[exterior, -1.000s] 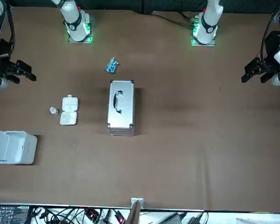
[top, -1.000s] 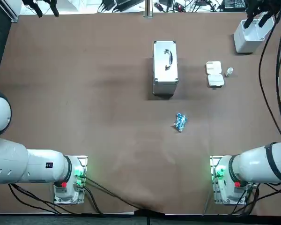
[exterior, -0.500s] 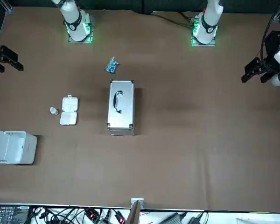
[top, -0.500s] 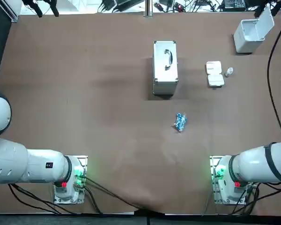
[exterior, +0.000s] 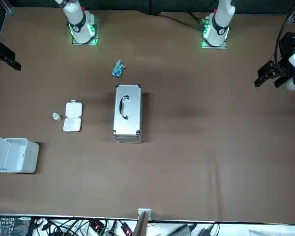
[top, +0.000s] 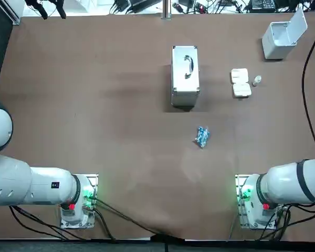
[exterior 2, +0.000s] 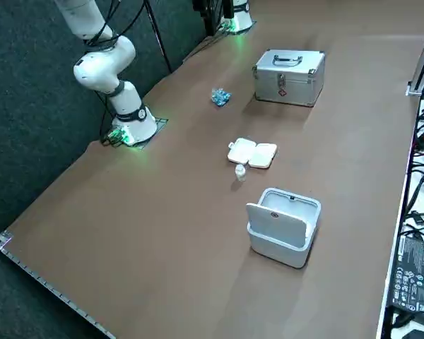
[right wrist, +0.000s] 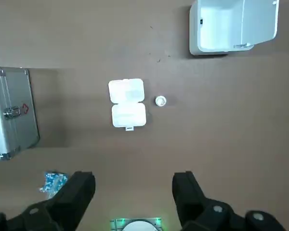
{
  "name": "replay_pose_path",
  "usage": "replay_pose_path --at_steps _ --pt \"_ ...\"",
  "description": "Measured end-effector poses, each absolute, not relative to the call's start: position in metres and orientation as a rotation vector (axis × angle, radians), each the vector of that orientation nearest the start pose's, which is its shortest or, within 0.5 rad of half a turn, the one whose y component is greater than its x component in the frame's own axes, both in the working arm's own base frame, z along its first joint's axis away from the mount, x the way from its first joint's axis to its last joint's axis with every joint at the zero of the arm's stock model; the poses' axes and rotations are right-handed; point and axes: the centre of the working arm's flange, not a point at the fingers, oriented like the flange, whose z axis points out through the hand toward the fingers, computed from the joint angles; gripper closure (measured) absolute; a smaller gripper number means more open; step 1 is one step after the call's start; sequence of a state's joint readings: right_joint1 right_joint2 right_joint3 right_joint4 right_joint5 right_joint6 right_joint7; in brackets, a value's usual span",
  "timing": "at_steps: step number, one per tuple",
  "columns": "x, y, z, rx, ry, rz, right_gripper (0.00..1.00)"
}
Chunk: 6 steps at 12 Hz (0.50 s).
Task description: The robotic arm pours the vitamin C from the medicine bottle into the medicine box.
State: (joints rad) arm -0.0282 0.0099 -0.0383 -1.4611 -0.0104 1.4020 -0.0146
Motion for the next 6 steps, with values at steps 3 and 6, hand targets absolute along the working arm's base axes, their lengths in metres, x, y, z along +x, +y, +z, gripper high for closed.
replay_pose_path --at_steps 3,6 --pt "0.547 -0.037 0.645 -3.146 0.101 0.126 0.0" --pt "0.554 -0.038 0.637 -3.131 0.107 0.119 0.0"
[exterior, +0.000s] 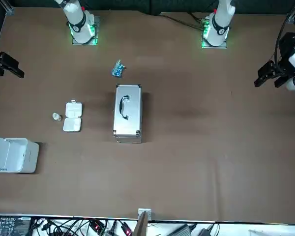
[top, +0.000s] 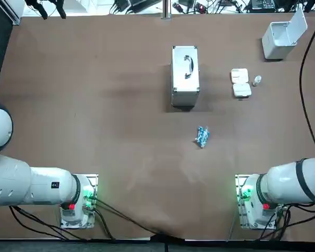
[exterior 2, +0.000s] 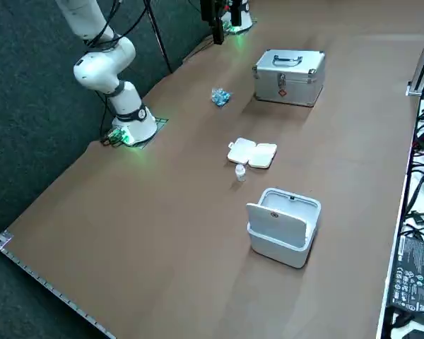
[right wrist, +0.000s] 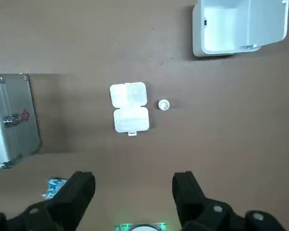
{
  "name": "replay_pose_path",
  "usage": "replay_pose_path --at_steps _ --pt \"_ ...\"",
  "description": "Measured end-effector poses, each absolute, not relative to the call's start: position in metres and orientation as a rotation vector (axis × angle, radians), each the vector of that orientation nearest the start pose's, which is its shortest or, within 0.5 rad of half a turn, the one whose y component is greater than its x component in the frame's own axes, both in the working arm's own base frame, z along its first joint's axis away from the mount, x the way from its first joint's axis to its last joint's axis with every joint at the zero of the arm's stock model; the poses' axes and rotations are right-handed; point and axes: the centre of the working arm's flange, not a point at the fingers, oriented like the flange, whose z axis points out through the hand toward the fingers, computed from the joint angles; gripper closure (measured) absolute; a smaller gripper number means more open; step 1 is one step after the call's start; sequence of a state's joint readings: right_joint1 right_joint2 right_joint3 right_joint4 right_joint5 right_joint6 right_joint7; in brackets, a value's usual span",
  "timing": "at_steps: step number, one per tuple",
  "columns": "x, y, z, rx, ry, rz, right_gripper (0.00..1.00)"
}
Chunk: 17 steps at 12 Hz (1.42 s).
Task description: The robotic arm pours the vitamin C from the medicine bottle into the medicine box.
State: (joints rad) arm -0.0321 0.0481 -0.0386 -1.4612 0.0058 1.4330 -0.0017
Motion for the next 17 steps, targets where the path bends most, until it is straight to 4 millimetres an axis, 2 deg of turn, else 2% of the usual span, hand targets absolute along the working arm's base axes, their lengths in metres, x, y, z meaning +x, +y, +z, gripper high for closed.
replay_pose_path --at_steps 4,9,12,17 --pt "0.556 -0.039 0.636 -3.089 0.104 0.11 0.0" --pt "0.56 -0.042 0.638 -3.102 0.082 0.058 0.0" --pt "0.563 -0.05 0.641 -3.106 0.091 0.004 0.0" --pt "0.564 -0.05 0.641 -3.106 0.085 -0.004 0.0"
